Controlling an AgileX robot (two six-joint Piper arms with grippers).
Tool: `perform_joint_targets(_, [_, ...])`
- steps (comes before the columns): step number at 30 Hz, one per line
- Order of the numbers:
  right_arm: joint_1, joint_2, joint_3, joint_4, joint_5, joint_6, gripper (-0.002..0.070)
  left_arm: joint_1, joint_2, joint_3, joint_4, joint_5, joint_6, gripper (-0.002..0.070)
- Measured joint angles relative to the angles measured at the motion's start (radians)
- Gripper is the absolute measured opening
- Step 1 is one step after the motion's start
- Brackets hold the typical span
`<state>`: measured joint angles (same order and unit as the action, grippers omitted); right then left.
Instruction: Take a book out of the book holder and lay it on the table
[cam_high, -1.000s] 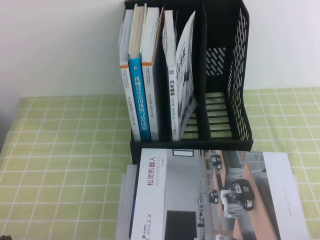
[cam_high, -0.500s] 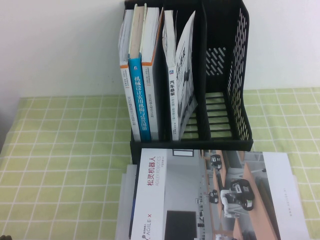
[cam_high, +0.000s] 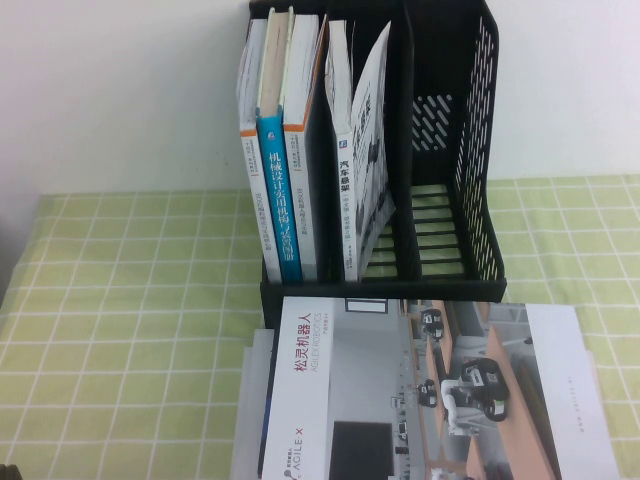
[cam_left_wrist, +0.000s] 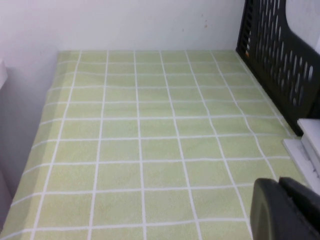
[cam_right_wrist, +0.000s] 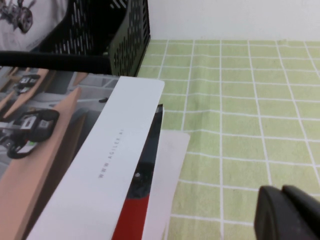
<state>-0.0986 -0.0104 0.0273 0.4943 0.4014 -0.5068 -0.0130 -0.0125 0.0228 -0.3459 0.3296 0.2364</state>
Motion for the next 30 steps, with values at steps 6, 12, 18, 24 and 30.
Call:
perform_joint_targets(6, [0.0,0.0,0.0,-0.002,-0.01,-0.06,-0.0002,0.0,0.0,0.002,-0.062,-0.093,0.002,-0.0003])
perform_joint_targets(12, [0.0,0.0,0.0,0.107,-0.192,-0.077,-0.0002,0.0,0.0,0.002,-0.219,-0.343,0.002,-0.0003])
perform_joint_targets(18, [0.0,0.0,0.0,0.241,-0.369,-0.079,-0.0002,0.0,0.0,0.002,-0.393,-0.557,-0.011,-0.0003])
perform_joint_targets(24, [0.0,0.0,0.0,0.306,-0.394,-0.089,-0.0002,0.0,0.0,0.002,-0.495,-0.58,-0.083,-0.0003])
perform_joint_targets(30, [0.0,0.0,0.0,0.383,-0.542,-0.089,-0.0002,0.0,0.0,0.002,-0.528,-0.638,-0.114,-0.0003])
